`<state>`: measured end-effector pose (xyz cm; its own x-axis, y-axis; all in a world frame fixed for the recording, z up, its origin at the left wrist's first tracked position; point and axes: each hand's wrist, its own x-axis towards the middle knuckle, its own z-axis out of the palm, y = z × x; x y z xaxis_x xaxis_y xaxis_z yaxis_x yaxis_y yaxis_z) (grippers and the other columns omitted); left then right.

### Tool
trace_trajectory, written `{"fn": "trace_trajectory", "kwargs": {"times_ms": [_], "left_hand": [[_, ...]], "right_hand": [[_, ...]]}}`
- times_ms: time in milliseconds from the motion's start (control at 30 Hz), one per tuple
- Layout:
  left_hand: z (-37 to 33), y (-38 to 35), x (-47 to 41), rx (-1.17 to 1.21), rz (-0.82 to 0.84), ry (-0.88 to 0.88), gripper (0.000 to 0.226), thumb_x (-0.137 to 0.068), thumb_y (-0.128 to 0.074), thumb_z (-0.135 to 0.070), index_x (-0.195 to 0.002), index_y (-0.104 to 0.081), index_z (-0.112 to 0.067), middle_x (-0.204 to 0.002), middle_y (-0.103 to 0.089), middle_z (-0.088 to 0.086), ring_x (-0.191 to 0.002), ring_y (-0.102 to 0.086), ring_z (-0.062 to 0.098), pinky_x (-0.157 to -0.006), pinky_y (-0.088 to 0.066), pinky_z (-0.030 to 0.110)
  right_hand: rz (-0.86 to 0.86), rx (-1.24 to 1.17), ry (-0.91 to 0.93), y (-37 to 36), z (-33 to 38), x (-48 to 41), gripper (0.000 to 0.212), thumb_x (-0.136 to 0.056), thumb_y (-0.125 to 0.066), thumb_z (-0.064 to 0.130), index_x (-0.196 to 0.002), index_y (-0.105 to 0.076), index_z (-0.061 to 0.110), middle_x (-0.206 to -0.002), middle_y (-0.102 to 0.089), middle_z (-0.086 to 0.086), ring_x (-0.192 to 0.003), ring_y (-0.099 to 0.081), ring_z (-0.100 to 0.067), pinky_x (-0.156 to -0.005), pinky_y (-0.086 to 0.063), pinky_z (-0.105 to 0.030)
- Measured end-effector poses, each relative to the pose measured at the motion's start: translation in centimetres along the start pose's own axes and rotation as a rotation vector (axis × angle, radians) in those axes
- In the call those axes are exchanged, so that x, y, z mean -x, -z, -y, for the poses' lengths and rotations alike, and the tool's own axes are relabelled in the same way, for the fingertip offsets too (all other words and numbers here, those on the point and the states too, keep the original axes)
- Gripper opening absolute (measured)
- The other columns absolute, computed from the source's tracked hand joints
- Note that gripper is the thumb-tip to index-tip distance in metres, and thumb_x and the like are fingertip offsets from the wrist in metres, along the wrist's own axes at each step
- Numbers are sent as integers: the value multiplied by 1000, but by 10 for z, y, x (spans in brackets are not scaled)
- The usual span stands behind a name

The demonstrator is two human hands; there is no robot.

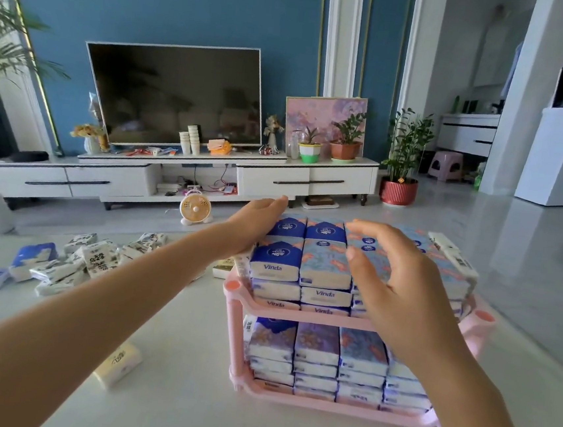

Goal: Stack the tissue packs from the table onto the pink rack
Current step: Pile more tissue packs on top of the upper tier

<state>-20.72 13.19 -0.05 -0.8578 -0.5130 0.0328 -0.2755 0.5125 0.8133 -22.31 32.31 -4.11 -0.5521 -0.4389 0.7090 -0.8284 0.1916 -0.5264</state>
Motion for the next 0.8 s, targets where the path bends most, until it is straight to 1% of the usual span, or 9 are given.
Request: {"fn": "trace_trajectory", "kwargs": {"times_ms": [67, 133, 300, 433, 533, 600, 667, 733, 800], "left_hand": [[0, -1, 0, -17, 5, -11, 47, -100, -25, -41, -136, -40, -14, -135, -48, 5, -105, -42, 12, -83, -32, 26], [-2, -2, 1, -24, 0, -12, 47, -100, -25, -41, -136, -40, -14, -136, -48, 5, -108, -43, 14, -83, -32, 26], [-1, -2, 2, -49, -47, -52, 48, -100, -25, -41, -138, -37, -14, -137, -45, 5, -107, -39, 12, -83, -28, 26], [8, 4, 4, 54, -168, -111, 50, -100, -25, -42, -138, -38, -13, -139, -44, 4, -119, -40, 14, -86, -27, 27], [20, 15, 7, 162, -224, -111, 55, -98, -24, -47, -140, -37, -14, -141, -43, 3, -129, -38, 18, -95, -29, 29], [33, 27, 14, 212, -261, -119, 56, -97, -23, -50, -138, -39, -15, -140, -44, 1, -128, -40, 18, -105, -31, 35], [53, 42, 34, 261, -270, -129, 55, -97, -24, -50, -134, -44, -15, -132, -50, -1, -121, -46, 15, -102, -36, 36], [83, 57, 65, 290, -249, -135, 57, -92, -26, -53, -129, -48, -16, -123, -54, -4, -114, -51, 12, -96, -40, 32], [119, 70, 99, 314, -266, -99, 57, -82, -28, -55, -120, -53, -20, -117, -58, -8, -110, -54, 9, -91, -44, 29]], "right_hand": [[0, 0, -5, -1, 2, 0, 29, -93, -45, 32, -120, -54, 27, -115, -54, 19, -69, -43, 15, -72, -32, 1], [15, -8, -22, -2, 3, -1, 28, -95, -48, 25, -122, -53, 26, -116, -52, 19, -69, -42, 12, -72, -31, -2], [96, 90, 5, -11, 1, 0, 32, -95, -47, 17, -127, -52, 21, -116, -52, 15, -102, -47, -1, -82, -28, 2], [114, 238, 64, -19, 3, 1, 32, -93, -50, 7, -123, -57, 12, -123, -57, 0, -118, -46, -13, -93, -22, -9], [10, 212, 120, -14, 15, -3, 27, -91, -53, 9, -117, -61, 11, -118, -59, -1, -112, -49, -10, -93, -22, -4], [-42, 114, 163, -10, 27, -4, 27, -89, -49, 14, -112, -62, 13, -107, -61, 5, -97, -51, 4, -86, -28, 2], [-44, 36, 190, -12, 38, -2, 25, -88, -47, 13, -108, -64, 14, -98, -60, 12, -79, -51, 17, -74, -32, 4], [-19, -47, 186, -20, 48, 1, 23, -89, -47, 13, -103, -65, 16, -95, -61, 19, -83, -51, 21, -74, -33, 4], [39, -167, 156, -33, 59, 6, 22, -89, -47, 15, -99, -66, 19, -94, -64, 21, -91, -56, 12, -77, -36, 1]]}}
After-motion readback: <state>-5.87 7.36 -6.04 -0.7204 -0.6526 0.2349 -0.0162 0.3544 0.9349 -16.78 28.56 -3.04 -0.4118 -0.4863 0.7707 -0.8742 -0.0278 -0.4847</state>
